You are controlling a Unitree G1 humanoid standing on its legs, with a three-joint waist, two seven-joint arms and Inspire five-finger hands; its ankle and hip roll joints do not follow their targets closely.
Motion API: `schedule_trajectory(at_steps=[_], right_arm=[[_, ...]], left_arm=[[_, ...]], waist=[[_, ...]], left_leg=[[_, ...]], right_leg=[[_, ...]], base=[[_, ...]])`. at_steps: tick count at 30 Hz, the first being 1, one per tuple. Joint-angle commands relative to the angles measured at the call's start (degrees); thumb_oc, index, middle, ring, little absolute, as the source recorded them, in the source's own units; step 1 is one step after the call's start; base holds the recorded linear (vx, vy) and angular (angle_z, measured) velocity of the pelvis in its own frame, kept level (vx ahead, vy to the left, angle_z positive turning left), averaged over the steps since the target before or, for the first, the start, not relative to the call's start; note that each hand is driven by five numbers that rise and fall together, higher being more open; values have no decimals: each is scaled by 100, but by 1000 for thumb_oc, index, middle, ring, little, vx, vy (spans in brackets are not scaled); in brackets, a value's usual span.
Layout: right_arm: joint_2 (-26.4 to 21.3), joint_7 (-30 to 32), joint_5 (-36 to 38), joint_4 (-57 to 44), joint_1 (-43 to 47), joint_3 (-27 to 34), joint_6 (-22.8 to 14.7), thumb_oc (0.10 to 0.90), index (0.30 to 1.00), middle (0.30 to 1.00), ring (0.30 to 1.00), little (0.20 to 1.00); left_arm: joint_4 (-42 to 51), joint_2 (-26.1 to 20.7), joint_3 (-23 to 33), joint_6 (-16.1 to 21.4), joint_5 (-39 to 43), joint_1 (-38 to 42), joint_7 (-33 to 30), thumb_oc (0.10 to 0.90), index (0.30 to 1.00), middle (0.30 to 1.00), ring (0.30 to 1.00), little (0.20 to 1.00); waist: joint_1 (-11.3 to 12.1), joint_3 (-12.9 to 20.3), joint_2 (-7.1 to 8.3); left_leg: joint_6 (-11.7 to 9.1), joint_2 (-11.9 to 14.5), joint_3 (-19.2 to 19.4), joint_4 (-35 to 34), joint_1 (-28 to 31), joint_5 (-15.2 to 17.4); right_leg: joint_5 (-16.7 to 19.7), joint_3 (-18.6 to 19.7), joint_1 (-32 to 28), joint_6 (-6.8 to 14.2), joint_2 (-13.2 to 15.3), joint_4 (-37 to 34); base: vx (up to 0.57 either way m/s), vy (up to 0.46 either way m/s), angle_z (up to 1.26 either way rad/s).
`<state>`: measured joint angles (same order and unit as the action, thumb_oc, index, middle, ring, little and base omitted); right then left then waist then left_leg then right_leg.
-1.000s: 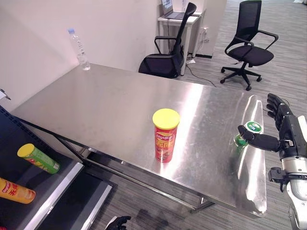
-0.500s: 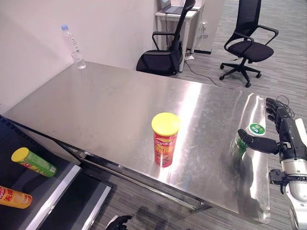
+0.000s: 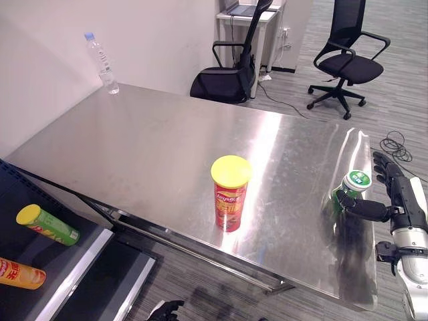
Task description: Put the goods on the table back onto the shelves and tidy them up.
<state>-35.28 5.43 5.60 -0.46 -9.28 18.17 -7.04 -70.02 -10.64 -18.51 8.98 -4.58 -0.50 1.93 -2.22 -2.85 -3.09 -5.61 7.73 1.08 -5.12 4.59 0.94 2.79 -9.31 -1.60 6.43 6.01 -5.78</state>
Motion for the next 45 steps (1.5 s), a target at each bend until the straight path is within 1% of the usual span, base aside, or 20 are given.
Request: schedule_trajectory(at_steps=[1,3,20,21,22,23,24,26,27,28,29,30,31,32,33,45], right_arm=[[-363,254,56,-278,473,404,-445,800,900,900,900,900],[-341,295,143,-106,611,284,-500,800,900,900,900,900],[-220,421,284,276,913,9,-552,800,900,900,900,900],[-217,428,293,294,930,-9,-548,772,858,858,858,858],[-220,437,298,341,945,-22,-539,715,773,773,773,773],[-224,446,296,365,955,-29,-534,678,716,716,716,716],[-235,449,302,394,969,-37,-525,623,634,634,634,634],[-244,459,306,433,990,-48,-528,598,596,596,596,596],[-237,466,317,468,1011,-73,-524,563,545,545,545,545],[-237,466,317,469,1012,-74,-524,560,540,540,540,540],[-220,487,316,514,1039,-92,-518,538,507,507,507,507],[-220,488,316,514,1040,-92,-518,533,500,500,500,500],[-214,516,291,540,1054,-104,-513,458,387,387,387,387],[-213,538,268,546,1062,-109,-508,406,309,309,309,309],[-207,563,238,559,1064,-115,-505,400,300,300,300,300],[-154,590,127,590,1121,-237,-484,400,300,300,300,300]], left_arm=[[-638,191,-420,66,-88,87,153,800,900,900,900,900],[-572,177,-518,83,-117,97,158,800,900,900,900,900],[-583,160,-538,72,-101,64,117,800,900,900,900,900],[-581,160,-539,69,-93,65,117,800,900,900,900,900],[-572,163,-547,66,-82,63,114,800,900,900,900,900],[-568,166,-554,63,-74,56,117,800,900,900,900,900],[-566,164,-561,63,-68,53,121,800,900,900,900,900],[-567,162,-564,62,-65,51,125,800,900,900,900,900],[-570,162,-570,60,-59,44,118,800,900,900,900,900],[-570,162,-570,60,-59,44,118,800,900,900,900,900],[-575,162,-573,57,-57,38,114,800,900,900,900,900],[-575,162,-573,57,-57,38,114,800,900,900,900,900],[-579,162,-577,54,-56,35,108,800,900,900,900,900],[-581,163,-580,52,-54,29,103,800,900,900,900,900],[-580,166,-575,53,-49,27,99,800,900,900,900,900],[-556,187,-588,57,-67,21,85,800,900,900,900,900]], waist=[[136,146,430],[163,153,411],[264,175,396],[268,175,395],[279,174,395],[284,177,393],[287,177,391],[288,175,390],[298,175,389],[297,174,389],[307,179,387],[306,179,387],[312,179,386],[316,182,386],[319,182,386],[305,173,367]], left_leg=[[-180,202,49,12,136,162],[-200,220,28,12,133,150],[-249,265,-42,12,118,99],[-252,265,-44,12,116,97],[-253,271,-54,12,113,92],[-256,277,-56,12,112,90],[-258,278,-59,12,112,90],[-258,279,-62,12,108,90],[-261,278,-67,12,108,86],[-261,278,-68,12,108,85],[-264,284,-73,12,101,82],[-264,284,-73,12,101,82],[-267,284,-77,12,99,76],[-269,288,-76,12,97,75],[-269,290,-78,12,96,74],[-249,306,-29,12,162,122]], right_leg=[[-268,95,-211,65,78,104],[-294,62,-238,48,51,94],[-334,-37,-308,14,4,84],[-336,-39,-311,12,3,84],[-346,-43,-319,7,-4,83],[-349,-51,-329,7,-6,83],[-350,-55,-331,6,-5,83],[-352,-59,-331,3,-6,83],[-357,-70,-333,0,-14,85],[-357,-71,-334,0,-14,85],[-362,-76,-337,-1,-19,84],[-362,-76,-337,-1,-19,84],[-361,-79,-340,-1,-22,84],[-362,-85,-343,-1,-22,83],[-360,-80,-345,-1,-21,83],[-367,-18,-354,-9,-33,85]], base=[[53,-34,0],[55,-34,2],[9,-8,3],[0,0,0],[0,0,0],[0,0,0],[0,0,0],[0,0,0],[0,0,0],[0,0,0],[0,0,0],[0,0,0],[0,0,0],[0,0,0],[0,0,0],[0,0,0]])
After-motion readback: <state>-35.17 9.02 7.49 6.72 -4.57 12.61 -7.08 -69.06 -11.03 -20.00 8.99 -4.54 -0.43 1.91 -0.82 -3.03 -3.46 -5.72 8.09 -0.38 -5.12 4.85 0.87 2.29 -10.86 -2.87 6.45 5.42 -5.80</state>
